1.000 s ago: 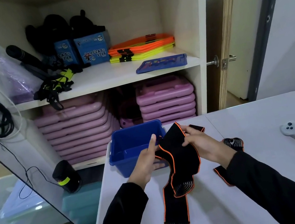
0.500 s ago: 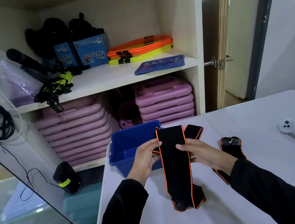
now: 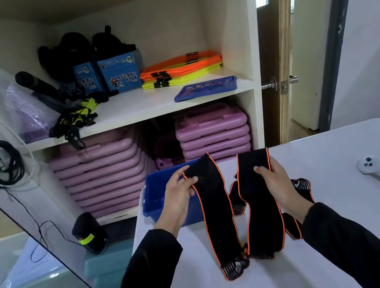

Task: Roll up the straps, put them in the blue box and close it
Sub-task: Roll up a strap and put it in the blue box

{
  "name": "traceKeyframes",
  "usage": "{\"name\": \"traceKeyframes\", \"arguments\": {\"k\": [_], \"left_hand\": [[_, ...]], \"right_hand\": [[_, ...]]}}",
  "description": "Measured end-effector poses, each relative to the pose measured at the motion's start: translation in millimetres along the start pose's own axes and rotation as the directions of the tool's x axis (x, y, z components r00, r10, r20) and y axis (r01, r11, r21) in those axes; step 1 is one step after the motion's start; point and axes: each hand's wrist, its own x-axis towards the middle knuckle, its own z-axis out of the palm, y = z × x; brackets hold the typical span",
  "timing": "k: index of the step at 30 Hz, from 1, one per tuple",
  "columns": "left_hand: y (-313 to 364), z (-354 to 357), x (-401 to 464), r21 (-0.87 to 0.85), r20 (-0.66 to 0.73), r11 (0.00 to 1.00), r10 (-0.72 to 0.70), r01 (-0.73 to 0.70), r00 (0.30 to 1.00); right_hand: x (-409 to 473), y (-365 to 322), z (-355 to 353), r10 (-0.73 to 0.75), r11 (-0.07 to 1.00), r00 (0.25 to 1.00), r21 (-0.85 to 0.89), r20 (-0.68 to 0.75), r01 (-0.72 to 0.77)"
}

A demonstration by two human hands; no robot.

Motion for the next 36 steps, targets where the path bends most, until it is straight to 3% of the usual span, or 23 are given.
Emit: {"name": "traceKeyframes", "arguments": {"k": [5, 10, 14, 18, 20, 23, 26, 28, 31, 36], "left_hand": [[0, 17, -5, 0.030, -0.012, 0.996, 0.089, -0.088, 0.996], [6, 30, -11, -0.054, -0.077, 0.992, 0.107, -0.111, 0.991], [8, 43, -17, -0.124, 0.021, 0.988, 0.097, -0.093, 0.995], [8, 55, -23, -0.083, 0.121, 0.995, 0.064, -0.054, 0.991], [11, 57, -24, 0.032, 0.118, 0.994, 0.102, -0.107, 0.988], [13, 54, -22, 0.020, -0.001, 0.993, 0.115, -0.115, 0.993], [14, 53, -22, -0.007, -0.069, 0.995, 0.098, -0.099, 0.993], [14, 57, -24, -0.004, -0.059, 0.993, 0.116, -0.116, 0.992], [15, 65, -31, 0.082, 0.018, 0.988, 0.130, -0.131, 0.991], [21, 70, -36, 0.115, 0.073, 0.981, 0.148, -0.156, 0.986]], "right_hand": [[-5, -22, 18, -0.193, 0.968, 0.974, -0.142, 0.118, 0.209], [-8, -18, 25, -0.262, 0.914, 0.949, -0.269, 0.177, 0.303], [-17, -19, 34, -0.396, 0.777, 0.872, -0.402, 0.286, 0.485], [-18, -18, 48, -0.338, 0.679, 0.853, -0.525, 0.398, 0.513], [-17, -16, 49, -0.318, 0.705, 0.845, -0.488, 0.430, 0.514], [-18, -18, 44, -0.358, 0.754, 0.834, -0.396, 0.420, 0.523], [-12, -20, 39, -0.496, 0.728, 0.843, -0.430, 0.207, 0.534], [-11, -26, 39, -0.430, 0.802, 0.892, -0.396, 0.138, 0.448], [-14, -33, 46, -0.248, 0.891, 0.936, -0.321, 0.248, 0.321], [-17, -37, 50, -0.249, 0.908, 0.933, -0.273, 0.259, 0.317]]}}
